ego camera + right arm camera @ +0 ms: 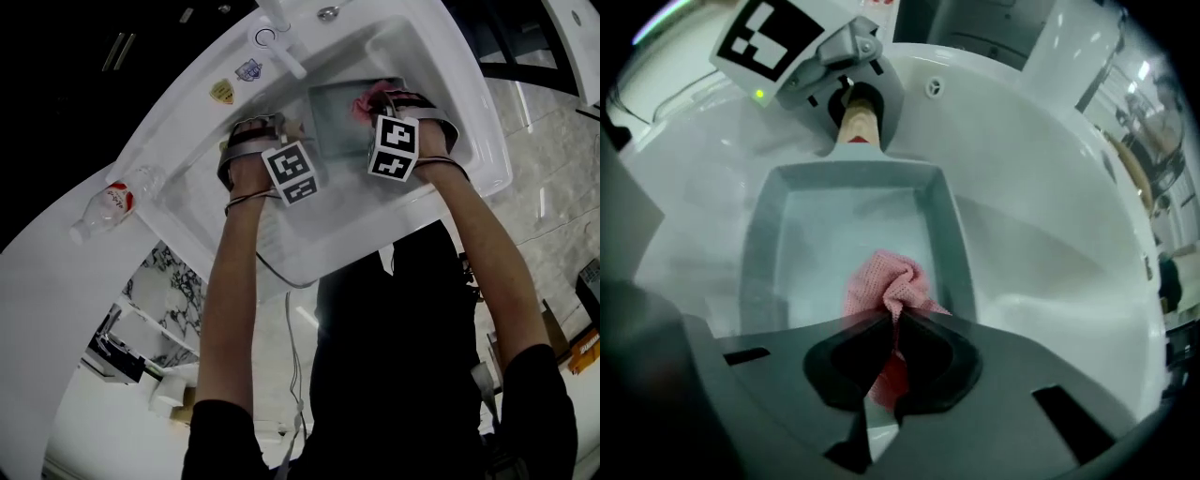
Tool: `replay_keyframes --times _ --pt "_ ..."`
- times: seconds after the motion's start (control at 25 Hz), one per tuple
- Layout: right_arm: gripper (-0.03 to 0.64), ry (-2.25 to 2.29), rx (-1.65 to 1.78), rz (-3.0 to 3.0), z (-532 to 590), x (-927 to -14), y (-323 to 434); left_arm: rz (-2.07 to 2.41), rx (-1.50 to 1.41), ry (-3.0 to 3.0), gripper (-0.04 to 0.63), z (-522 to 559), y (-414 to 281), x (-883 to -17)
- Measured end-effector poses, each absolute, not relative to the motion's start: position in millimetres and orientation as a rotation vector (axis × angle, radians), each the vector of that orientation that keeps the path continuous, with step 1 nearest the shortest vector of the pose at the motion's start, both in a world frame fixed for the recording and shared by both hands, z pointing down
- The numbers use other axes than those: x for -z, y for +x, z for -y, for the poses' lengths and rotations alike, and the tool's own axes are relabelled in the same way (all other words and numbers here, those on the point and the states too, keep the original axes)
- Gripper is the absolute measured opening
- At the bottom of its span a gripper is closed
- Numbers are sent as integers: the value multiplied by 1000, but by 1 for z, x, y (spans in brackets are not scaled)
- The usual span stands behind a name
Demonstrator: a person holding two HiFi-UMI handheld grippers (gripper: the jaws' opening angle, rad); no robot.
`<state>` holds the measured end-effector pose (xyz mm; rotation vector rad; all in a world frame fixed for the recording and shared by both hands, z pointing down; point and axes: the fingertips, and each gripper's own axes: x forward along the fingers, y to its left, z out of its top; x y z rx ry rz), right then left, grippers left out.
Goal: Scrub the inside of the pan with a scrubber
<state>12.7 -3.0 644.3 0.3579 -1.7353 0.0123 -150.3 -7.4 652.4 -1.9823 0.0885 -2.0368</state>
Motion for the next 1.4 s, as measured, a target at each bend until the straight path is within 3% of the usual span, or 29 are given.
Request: replay_keyframes --times 0.28,0.6,0.84,1.08,1.2,1.4 --pt "37 284 312 1430 22 -648 48 -96 2041 -1972 101 8 -151 -653" --pt "37 12 -273 1555 -72 -652 26 -94 2054 -1957 97 8 -152 -653" --pt "38 143 -317 1672 -51 -647 -2 -93 2048 -1962 98 8 -152 -653" --pt "38 398 -117 1769 6 -637 -44 -70 2060 -1981 98 4 -153 -654" --pt "38 409 -115 1839 10 -633 -67 -30 2066 -2030 191 -5 -154 -653" --pt "38 333 22 1815 2 -633 -73 -71 2022 -2089 253 -7 -156 -646"
